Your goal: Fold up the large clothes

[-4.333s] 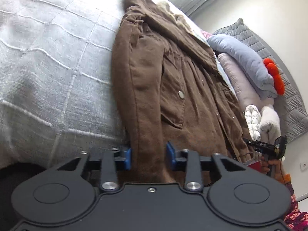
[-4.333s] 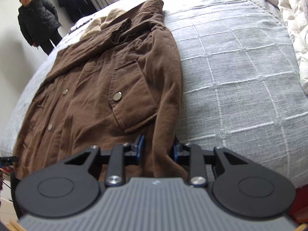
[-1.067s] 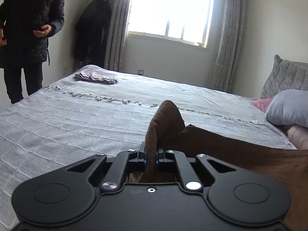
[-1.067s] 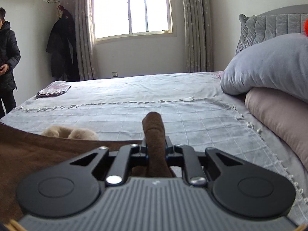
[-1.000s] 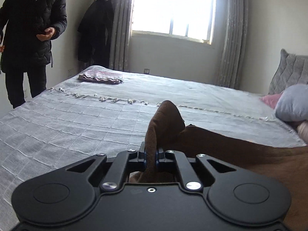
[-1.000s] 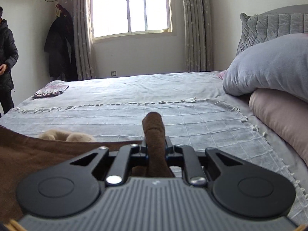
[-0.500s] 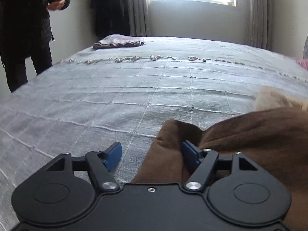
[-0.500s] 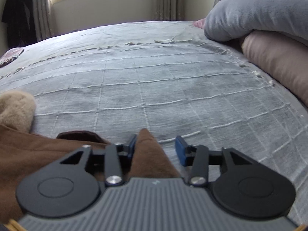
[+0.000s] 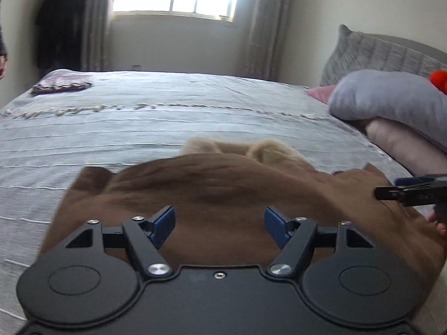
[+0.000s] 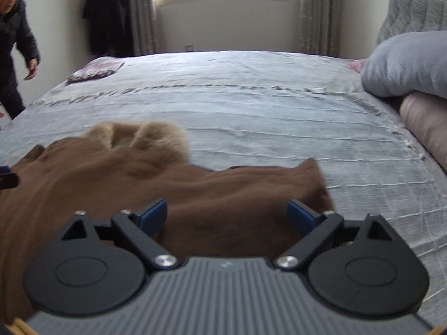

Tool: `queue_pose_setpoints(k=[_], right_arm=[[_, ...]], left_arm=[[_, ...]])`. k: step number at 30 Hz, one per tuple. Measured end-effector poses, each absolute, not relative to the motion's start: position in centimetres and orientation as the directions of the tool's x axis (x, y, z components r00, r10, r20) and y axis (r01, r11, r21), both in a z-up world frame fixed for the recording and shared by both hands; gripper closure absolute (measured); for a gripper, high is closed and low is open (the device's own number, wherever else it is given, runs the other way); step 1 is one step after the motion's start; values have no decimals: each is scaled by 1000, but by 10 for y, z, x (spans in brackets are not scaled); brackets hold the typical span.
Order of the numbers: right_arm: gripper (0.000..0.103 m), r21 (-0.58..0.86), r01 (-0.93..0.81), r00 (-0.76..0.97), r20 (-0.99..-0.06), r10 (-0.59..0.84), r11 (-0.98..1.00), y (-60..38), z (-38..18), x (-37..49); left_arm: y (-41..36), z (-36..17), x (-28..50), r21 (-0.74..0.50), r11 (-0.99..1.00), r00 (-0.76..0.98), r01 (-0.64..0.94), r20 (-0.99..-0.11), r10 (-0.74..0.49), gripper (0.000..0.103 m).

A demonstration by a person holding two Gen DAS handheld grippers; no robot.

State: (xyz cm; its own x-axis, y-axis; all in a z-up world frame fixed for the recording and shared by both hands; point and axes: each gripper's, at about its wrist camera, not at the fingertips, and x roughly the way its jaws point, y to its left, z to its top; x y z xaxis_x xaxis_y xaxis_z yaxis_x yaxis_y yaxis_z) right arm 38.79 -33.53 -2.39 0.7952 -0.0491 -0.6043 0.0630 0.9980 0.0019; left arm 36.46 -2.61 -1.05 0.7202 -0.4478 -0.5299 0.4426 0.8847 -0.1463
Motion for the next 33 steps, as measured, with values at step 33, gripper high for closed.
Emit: queue_pose_setpoints(k=[33], right_arm=[[1, 387, 276, 724, -686, 75, 880, -458, -70, 207]], left_arm=[[171, -56, 282, -424, 894, 541, 144, -723, -430, 9]])
